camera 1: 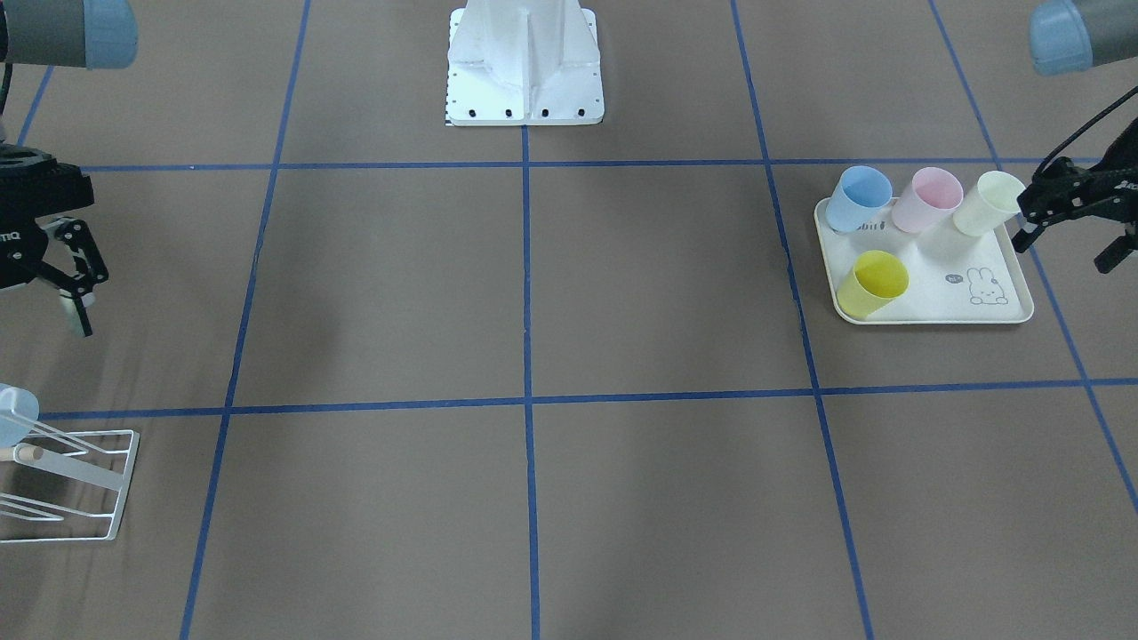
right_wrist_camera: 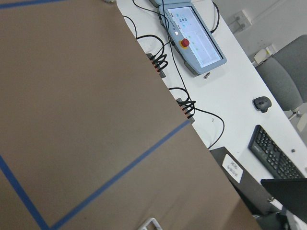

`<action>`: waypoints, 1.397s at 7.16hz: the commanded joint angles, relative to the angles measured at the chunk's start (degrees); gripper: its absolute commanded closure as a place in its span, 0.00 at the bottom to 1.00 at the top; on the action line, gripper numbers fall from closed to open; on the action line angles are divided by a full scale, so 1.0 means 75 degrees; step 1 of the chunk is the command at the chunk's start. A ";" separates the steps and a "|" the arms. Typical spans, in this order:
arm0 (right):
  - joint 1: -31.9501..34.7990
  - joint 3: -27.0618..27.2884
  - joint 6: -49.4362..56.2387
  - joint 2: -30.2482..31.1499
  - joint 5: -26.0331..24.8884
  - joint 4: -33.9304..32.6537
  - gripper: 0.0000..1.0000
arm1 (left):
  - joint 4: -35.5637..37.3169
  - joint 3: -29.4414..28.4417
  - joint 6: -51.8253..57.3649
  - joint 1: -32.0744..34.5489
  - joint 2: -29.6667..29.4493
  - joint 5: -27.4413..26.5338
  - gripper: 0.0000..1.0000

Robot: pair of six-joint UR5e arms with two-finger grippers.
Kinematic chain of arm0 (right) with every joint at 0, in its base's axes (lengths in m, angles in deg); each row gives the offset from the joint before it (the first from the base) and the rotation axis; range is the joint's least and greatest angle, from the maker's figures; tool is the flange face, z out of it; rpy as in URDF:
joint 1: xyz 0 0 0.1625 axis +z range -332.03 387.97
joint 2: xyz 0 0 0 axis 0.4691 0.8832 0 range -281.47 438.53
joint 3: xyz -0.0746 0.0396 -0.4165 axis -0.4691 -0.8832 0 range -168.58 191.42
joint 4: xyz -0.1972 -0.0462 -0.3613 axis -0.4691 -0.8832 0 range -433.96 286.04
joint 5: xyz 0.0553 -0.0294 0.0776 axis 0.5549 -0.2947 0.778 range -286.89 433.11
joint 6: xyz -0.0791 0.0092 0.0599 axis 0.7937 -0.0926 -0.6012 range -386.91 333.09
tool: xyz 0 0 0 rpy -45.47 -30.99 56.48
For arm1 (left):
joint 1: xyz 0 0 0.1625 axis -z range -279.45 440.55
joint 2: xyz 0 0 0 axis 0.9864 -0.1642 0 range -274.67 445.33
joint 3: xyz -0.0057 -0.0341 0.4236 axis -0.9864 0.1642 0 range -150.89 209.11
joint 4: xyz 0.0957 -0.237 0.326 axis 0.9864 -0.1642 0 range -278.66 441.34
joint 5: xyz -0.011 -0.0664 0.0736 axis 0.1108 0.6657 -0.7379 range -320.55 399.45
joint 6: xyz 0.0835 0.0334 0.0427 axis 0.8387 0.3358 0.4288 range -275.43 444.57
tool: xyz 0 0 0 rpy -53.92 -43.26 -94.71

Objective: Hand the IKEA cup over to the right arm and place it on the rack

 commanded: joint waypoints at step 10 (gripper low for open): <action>-0.3077 0.0583 -0.4532 -0.2191 0.0302 -0.3229 0.00 | -0.0498 0.0309 0.0164 0.0257 0.2295 -0.0415 0.00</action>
